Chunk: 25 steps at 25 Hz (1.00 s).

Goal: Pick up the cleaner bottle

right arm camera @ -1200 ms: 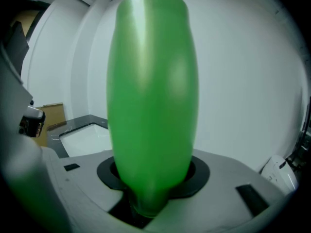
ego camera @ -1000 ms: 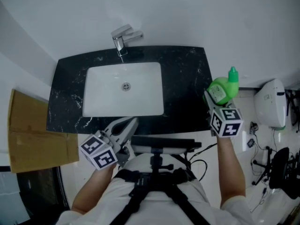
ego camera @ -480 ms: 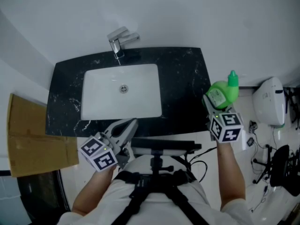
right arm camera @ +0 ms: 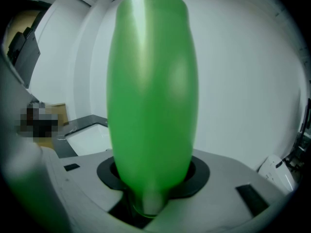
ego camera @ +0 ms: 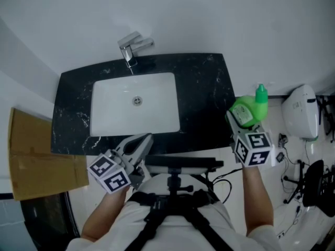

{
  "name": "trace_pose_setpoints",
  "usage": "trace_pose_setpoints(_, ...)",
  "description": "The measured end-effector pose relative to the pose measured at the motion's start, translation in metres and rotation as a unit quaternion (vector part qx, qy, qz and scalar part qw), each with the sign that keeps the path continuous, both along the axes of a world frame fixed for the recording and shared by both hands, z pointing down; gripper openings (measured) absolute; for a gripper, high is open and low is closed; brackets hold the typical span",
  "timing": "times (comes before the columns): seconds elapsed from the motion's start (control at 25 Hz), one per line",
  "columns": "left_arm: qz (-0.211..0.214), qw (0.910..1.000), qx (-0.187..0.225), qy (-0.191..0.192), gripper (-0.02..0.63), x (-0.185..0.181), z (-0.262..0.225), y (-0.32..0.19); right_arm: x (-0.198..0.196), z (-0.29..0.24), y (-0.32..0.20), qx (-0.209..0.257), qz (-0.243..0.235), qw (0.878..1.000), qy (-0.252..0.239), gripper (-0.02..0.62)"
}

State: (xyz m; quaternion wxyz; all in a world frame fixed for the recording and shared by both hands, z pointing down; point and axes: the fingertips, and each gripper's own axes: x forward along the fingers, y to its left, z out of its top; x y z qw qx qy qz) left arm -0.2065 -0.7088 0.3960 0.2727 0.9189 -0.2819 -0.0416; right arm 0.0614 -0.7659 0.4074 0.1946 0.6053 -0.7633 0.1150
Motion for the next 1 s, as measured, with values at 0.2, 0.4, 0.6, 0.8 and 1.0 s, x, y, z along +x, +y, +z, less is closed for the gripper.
trace_pose_setpoints(0.2,-0.001,1.0000,0.002,0.000,0.000,-0.002,-0.002,-0.001,-0.005,0.001,0.007,-0.003,-0.003,1.000,0.001,0.175)
trace_pose_setpoints(0.4,0.000,1.0000,0.002,0.000,0.000,0.000,-0.004,-0.003,-0.005,-0.001,0.012,-0.003,-0.002,1.000,-0.002,0.175)
trace_pose_setpoints(0.6,0.001,1.0000,0.003,-0.001,0.000,0.000,-0.004,-0.003,-0.009,-0.003,0.020,-0.003,-0.005,1.000,-0.004,0.175)
trace_pose_setpoints(0.8,-0.001,1.0000,0.004,-0.002,0.000,-0.001,-0.007,-0.003,-0.015,-0.006,0.026,-0.002,-0.009,1.000,-0.012,0.175)
trace_pose_setpoints(1.0,-0.006,1.0000,0.004,-0.002,0.000,-0.003,-0.008,-0.003,-0.023,-0.008,0.032,0.000,-0.018,1.000,-0.024,0.175)
